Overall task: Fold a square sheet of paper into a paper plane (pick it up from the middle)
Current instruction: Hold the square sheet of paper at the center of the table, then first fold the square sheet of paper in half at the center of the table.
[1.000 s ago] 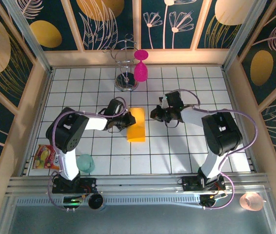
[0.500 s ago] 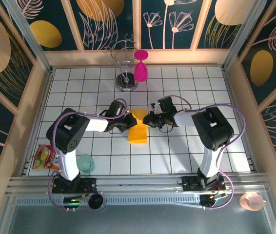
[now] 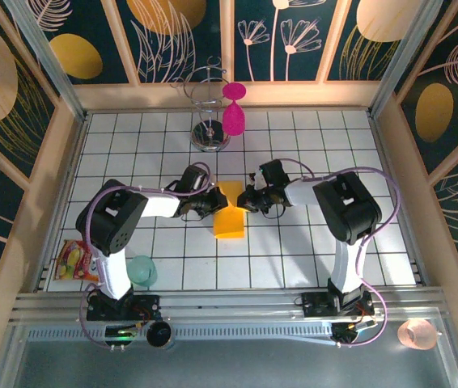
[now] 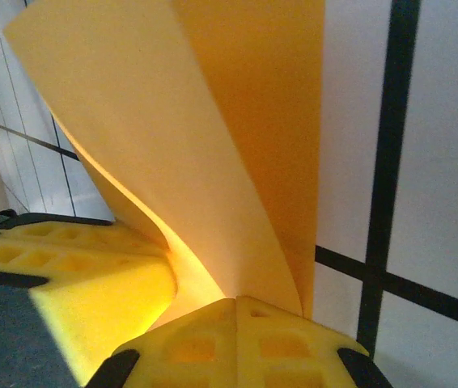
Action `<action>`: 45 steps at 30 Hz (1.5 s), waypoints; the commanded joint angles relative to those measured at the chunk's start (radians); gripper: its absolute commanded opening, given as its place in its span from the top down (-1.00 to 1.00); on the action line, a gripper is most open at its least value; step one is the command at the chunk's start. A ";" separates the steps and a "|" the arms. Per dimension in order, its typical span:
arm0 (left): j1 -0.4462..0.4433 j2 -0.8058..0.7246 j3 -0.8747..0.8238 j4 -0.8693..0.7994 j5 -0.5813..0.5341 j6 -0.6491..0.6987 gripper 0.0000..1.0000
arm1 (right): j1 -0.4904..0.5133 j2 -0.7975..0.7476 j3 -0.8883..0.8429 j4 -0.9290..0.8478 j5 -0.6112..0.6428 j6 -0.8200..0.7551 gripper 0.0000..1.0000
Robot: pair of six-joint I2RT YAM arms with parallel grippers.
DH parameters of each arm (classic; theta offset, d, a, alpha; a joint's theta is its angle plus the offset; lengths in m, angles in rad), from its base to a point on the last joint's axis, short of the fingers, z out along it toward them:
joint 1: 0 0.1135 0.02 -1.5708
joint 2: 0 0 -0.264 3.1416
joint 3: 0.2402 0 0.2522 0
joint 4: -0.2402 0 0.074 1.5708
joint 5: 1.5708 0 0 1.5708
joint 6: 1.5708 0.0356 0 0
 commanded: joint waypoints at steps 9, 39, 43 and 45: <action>0.042 -0.031 0.110 -0.089 0.016 0.088 0.84 | -0.029 0.169 0.010 -0.267 0.212 -0.065 1.00; 0.172 0.101 0.010 -0.035 0.058 0.203 0.79 | 0.000 0.275 0.056 -0.493 0.532 0.000 1.00; 0.221 0.086 0.063 -0.144 0.005 0.276 0.80 | -0.002 0.274 0.049 -0.493 0.545 -0.001 1.00; 0.223 0.069 0.112 -0.207 -0.056 0.312 0.84 | -0.002 0.274 0.049 -0.491 0.544 -0.001 1.00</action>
